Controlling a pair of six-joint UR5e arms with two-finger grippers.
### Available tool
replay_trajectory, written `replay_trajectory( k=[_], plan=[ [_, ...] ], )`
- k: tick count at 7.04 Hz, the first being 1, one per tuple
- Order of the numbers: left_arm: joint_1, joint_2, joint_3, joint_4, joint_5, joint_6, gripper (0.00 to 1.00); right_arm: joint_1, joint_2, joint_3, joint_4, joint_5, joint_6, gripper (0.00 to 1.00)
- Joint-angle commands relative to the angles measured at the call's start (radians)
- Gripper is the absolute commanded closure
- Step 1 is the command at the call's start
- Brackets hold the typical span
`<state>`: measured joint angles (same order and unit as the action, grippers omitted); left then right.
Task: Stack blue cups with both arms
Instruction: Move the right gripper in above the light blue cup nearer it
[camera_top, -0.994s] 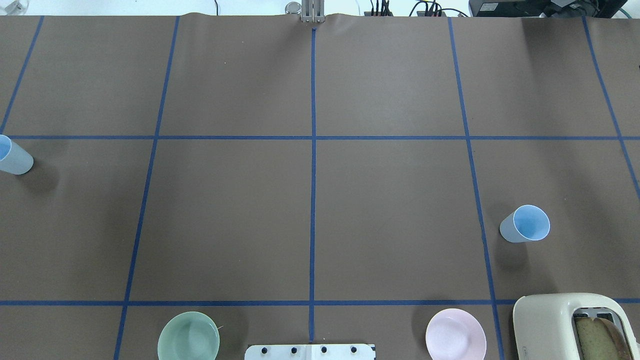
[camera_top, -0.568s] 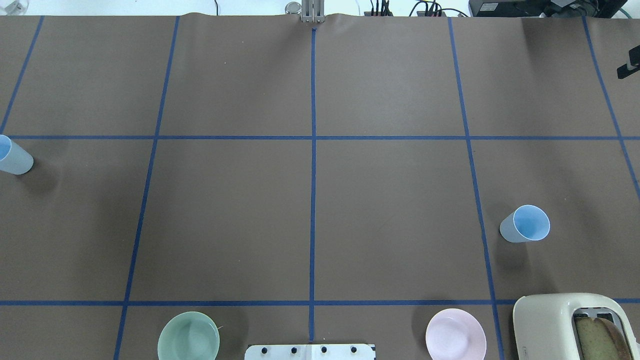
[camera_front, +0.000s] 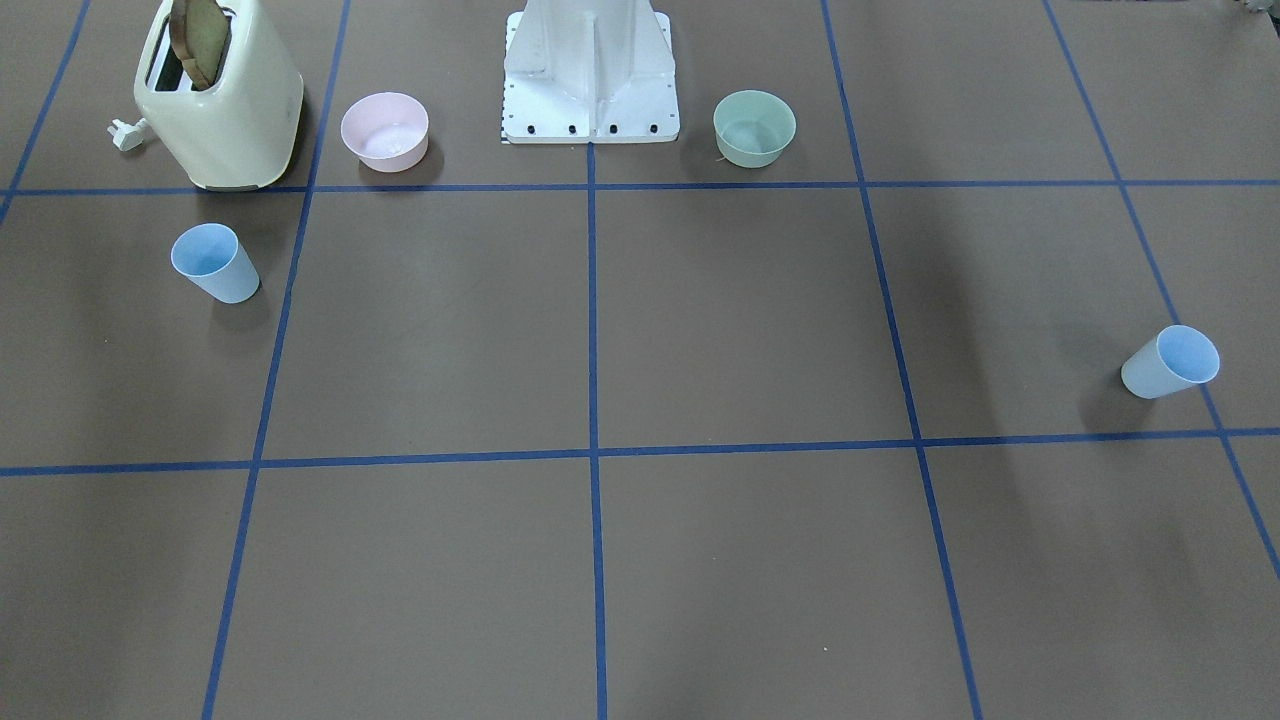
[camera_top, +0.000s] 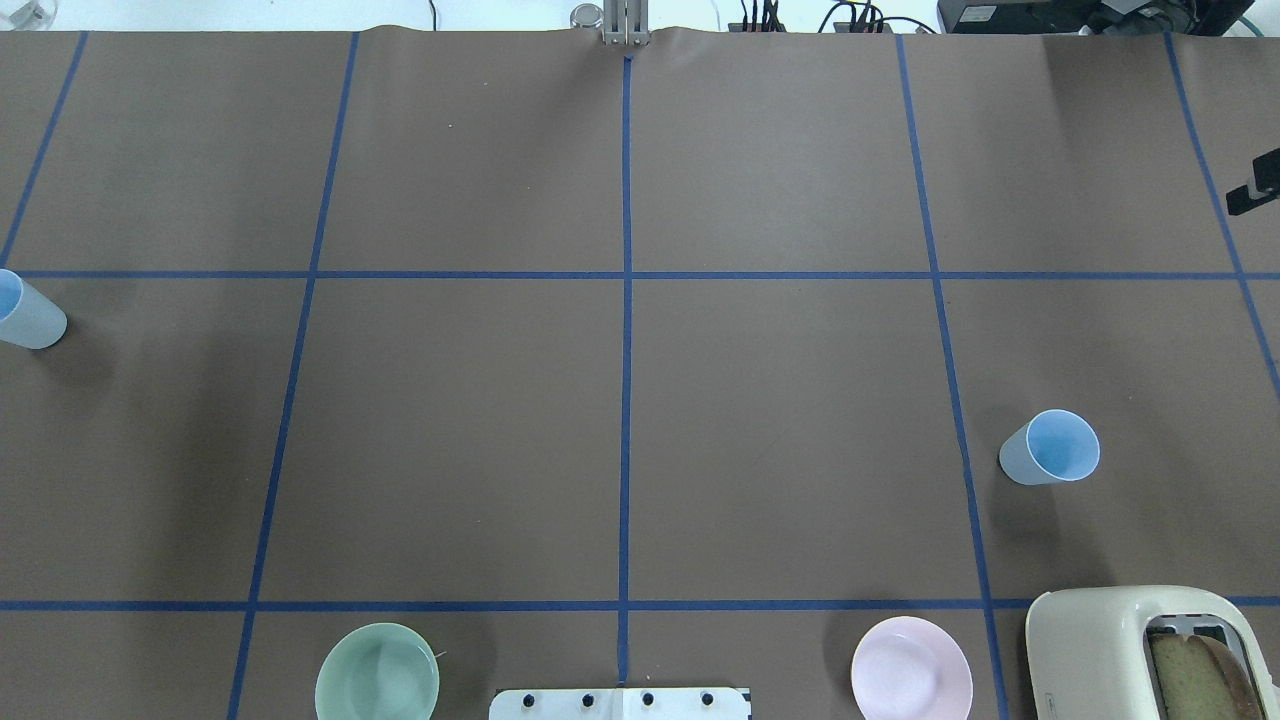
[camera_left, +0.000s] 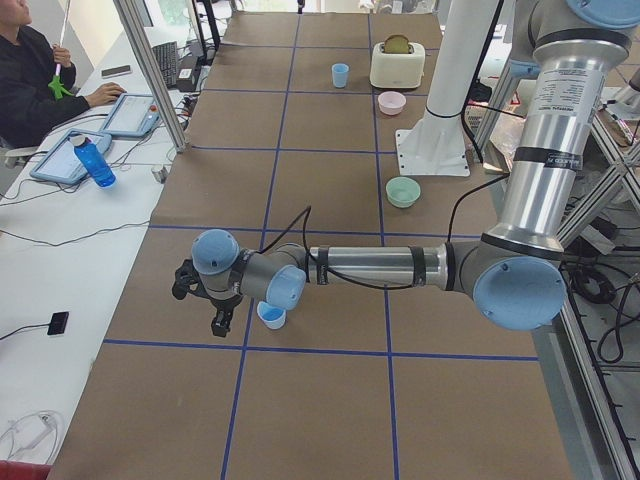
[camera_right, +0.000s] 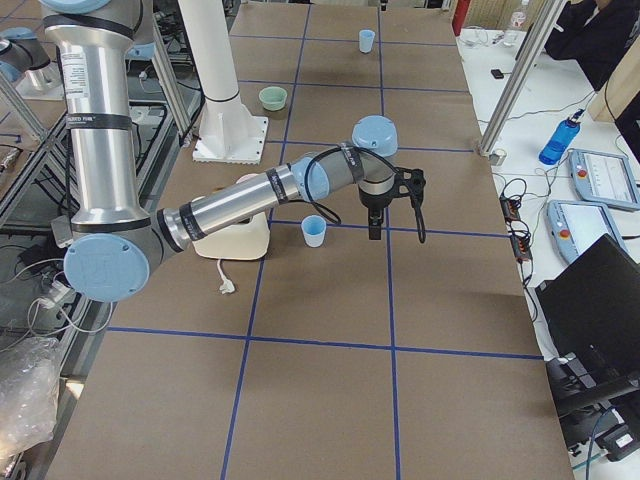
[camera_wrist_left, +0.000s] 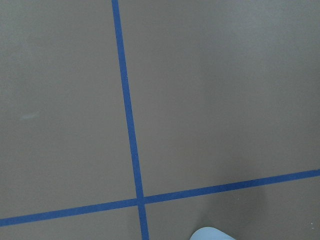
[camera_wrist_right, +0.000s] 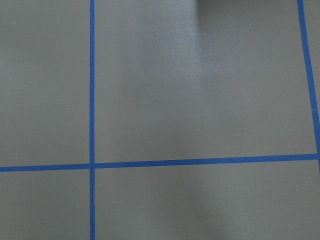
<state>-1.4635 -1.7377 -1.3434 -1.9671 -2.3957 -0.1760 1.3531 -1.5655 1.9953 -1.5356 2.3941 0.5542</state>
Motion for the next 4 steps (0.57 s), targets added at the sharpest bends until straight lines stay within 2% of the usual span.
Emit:
replay_trajectory(
  k=[1, 2, 4],
  plan=[
    [0.063, 0.038, 0.003, -0.128, 0.035, -0.115, 0.02, -0.096, -0.065, 0.086, 0.038, -0.024, 0.134, 0.00],
    [0.078, 0.043, 0.001, -0.144, 0.035, -0.121, 0.02, -0.161, -0.080, 0.074, 0.120, -0.079, 0.197, 0.00],
    [0.101, 0.043, 0.003, -0.144, 0.038, -0.122, 0.02, -0.198, -0.079, 0.010, 0.195, -0.098, 0.220, 0.00]
  ],
)
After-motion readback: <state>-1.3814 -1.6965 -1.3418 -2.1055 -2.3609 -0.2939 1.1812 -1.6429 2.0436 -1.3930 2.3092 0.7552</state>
